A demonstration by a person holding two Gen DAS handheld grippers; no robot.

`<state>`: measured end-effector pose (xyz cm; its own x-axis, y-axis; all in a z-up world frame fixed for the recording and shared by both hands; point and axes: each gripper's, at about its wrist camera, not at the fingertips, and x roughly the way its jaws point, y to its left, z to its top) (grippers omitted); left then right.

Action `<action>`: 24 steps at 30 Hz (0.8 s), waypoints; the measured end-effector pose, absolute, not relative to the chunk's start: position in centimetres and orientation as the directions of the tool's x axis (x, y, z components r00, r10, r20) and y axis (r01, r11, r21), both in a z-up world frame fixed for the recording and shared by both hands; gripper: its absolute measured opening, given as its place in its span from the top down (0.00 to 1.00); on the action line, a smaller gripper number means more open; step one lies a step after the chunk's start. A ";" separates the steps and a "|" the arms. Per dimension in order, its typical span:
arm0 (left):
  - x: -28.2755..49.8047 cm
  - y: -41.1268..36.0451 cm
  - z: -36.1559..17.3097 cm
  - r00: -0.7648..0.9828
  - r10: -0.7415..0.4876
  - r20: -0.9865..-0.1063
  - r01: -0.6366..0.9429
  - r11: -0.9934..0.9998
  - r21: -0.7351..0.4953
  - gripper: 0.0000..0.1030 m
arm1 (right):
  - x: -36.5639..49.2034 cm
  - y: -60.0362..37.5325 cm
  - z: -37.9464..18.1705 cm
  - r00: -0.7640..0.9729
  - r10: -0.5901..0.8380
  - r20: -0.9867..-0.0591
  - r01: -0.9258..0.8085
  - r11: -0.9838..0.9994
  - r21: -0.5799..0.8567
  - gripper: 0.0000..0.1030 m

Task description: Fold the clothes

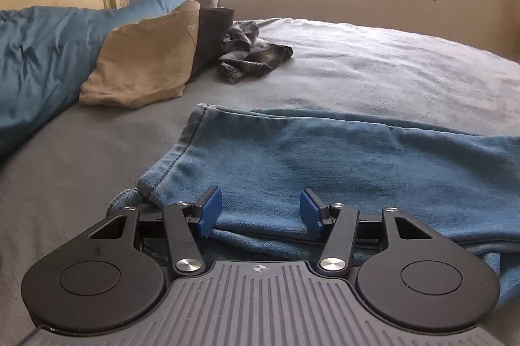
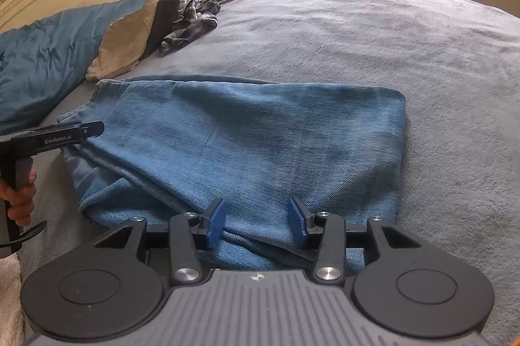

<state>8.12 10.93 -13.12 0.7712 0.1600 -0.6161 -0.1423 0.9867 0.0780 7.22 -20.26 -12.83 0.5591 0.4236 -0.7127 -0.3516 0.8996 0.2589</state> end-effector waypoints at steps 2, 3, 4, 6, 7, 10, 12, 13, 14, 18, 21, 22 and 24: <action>7.9 11.0 -12.6 0.780 0.160 -0.605 -0.155 0.986 0.062 0.48 | 7.2 -20.1 -12.8 0.557 0.423 -0.715 -0.354 0.900 0.256 0.52; 7.9 11.1 -12.3 0.784 0.161 -0.599 -0.161 0.986 0.054 0.48 | 7.3 -20.0 -12.8 0.556 0.422 -0.716 -0.356 0.899 0.254 0.50; 7.8 11.2 -12.0 0.789 0.161 -0.594 -0.167 0.985 0.046 0.48 | 7.2 -19.9 -12.8 0.554 0.422 -0.718 -0.359 0.899 0.252 0.49; 7.6 11.2 -11.4 0.799 0.160 -0.580 -0.175 0.984 0.031 0.48 | 7.1 -19.8 -12.8 0.554 0.419 -0.719 -0.365 0.899 0.243 0.47; 7.4 11.0 -11.0 0.810 0.154 -0.566 -0.164 0.986 0.033 0.48 | 7.1 -19.7 -12.8 0.554 0.419 -0.720 -0.366 0.899 0.241 0.46; 7.1 10.1 -10.0 0.835 0.115 -0.538 -0.124 0.992 0.019 0.48 | 7.0 -19.6 -12.7 0.554 0.417 -0.721 -0.367 0.899 0.239 0.45; 7.0 9.4 -9.5 0.845 0.085 -0.527 -0.096 0.995 0.007 0.48 | 7.0 -19.6 -12.7 0.554 0.413 -0.722 -0.361 0.902 0.239 0.45; 7.1 9.2 -9.9 0.835 0.077 -0.544 -0.089 0.996 0.004 0.48 | 7.1 -19.6 -12.7 0.554 0.412 -0.723 -0.359 0.902 0.239 0.45; 7.2 8.9 -10.3 0.825 0.069 -0.561 -0.082 0.997 0.001 0.48 | 7.1 -19.5 -12.7 0.554 0.411 -0.724 -0.358 0.903 0.238 0.45; 7.8 7.9 -11.9 0.779 0.036 -0.626 -0.056 0.998 -0.012 0.48 | 7.1 -19.5 -12.6 0.555 0.409 -0.725 -0.356 0.904 0.237 0.45; 8.2 7.2 -13.0 0.743 0.015 -0.669 -0.039 0.999 -0.021 0.48 | 7.1 -19.6 -12.7 0.555 0.409 -0.725 -0.355 0.904 0.238 0.45; 8.1 7.1 -13.2 0.742 0.022 -0.669 -0.045 0.999 -0.017 0.48 | 7.2 -19.6 -12.7 0.554 0.410 -0.724 -0.355 0.904 0.240 0.44; 8.2 6.9 -13.2 0.737 0.034 -0.675 -0.051 0.999 -0.006 0.47 | 7.2 -19.6 -12.7 0.553 0.412 -0.724 -0.355 0.903 0.243 0.43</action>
